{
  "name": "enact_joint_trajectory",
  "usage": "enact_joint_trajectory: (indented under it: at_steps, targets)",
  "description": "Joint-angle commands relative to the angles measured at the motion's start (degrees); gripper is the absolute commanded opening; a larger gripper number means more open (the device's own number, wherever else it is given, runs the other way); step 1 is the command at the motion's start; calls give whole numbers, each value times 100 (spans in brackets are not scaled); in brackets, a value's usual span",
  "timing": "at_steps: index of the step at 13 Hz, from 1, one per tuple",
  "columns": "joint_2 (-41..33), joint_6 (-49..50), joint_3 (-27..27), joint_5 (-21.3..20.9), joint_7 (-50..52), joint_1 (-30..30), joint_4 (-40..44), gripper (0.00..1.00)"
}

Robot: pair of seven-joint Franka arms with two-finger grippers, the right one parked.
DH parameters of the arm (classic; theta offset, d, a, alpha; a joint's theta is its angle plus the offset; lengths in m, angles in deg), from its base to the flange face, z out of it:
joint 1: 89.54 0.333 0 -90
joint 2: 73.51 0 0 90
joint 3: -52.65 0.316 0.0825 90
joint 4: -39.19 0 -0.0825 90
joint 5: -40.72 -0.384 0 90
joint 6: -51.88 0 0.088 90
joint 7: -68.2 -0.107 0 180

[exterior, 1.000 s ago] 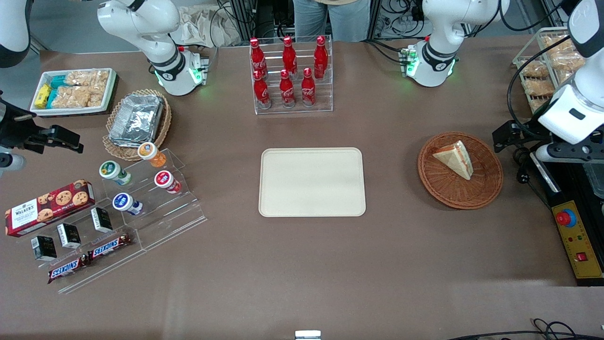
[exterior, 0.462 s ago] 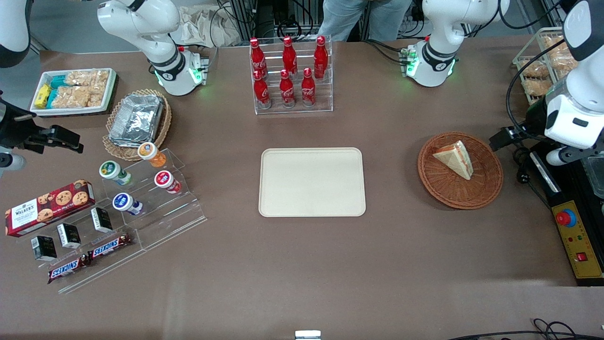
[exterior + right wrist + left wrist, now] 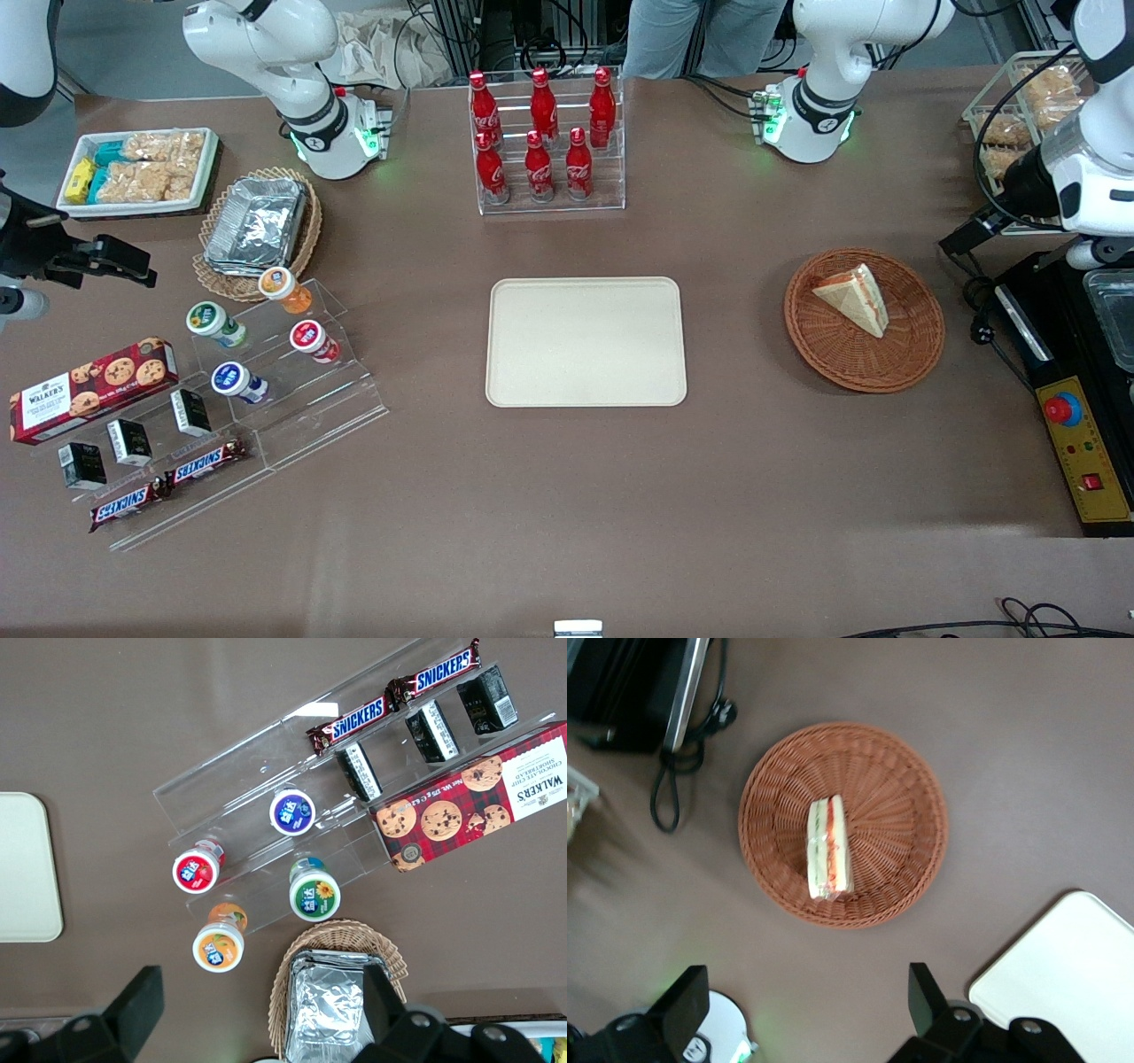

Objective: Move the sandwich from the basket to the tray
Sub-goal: 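Move the left gripper over the wrapped sandwich in the wicker basket, then lower the left gripper and grasp the wrapped sandwich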

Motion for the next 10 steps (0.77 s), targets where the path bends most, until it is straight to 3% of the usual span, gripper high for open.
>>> enact_joint_trajectory:
  at_steps: [1,7,10]
  targets:
    - [-433,-788,-96,-90,623,3,-1093,100]
    - [-462,-2801,-70,-90,869,29,-2808,100]
    - [-15,-3909,-52,-90,878,72,-3460,100]
